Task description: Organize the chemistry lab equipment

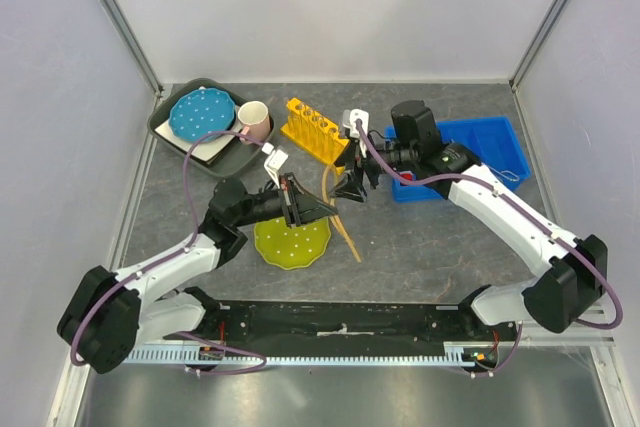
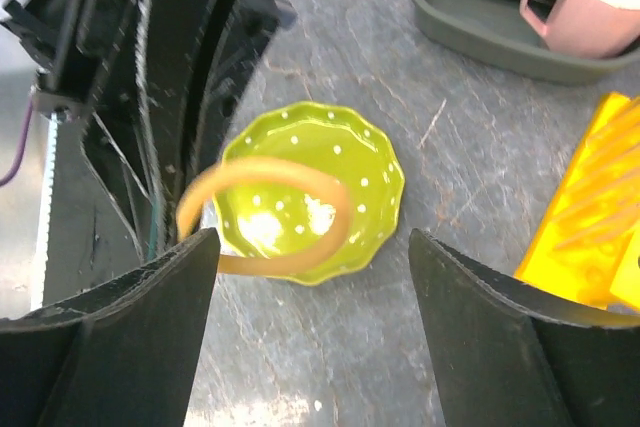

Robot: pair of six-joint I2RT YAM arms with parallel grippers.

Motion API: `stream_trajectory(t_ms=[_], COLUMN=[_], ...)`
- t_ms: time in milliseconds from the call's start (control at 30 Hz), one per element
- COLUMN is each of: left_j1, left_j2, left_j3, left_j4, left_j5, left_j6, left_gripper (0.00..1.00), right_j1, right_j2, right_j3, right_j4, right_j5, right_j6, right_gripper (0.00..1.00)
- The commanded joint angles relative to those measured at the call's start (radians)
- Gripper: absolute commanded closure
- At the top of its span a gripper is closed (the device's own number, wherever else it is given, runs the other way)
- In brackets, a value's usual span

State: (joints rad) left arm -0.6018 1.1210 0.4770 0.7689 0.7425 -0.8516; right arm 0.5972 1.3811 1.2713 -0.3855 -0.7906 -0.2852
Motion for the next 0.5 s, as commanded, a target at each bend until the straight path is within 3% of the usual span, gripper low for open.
stream_trajectory(t_ms=[0,100,300,467], left_j1=[0.004,0.011,0.017,0.016], left_j2=[-0.059,-0.073,-0.084,-0.089], left_j3=[-0.023,-0.032,-0.017,-0.008], left_j4=[-0.04,-0.068,-0.091,-0.054], left_j5=[-0.023,-0.045,-0.098,-0.167], left_j6=[0.036,0.039,0.037,0.01], left_gripper=[0.98,0.98,0.98,0.98], right_j1=[-0.048,-0.094,-0.105,-0.102], right_j2=[-0.062,-0.093,-0.142,-0.146], right_j3=[-0.039,-0.066,-0.199,-0.297], right_j4=[-0.029,0.005,0.141,0.264], right_j5=[0.004,-0.068,-0.206,-0.231], right_j6=[-0.048,0.017,0.185,0.282], right_gripper=[0.12,0.02,0.02,0.02])
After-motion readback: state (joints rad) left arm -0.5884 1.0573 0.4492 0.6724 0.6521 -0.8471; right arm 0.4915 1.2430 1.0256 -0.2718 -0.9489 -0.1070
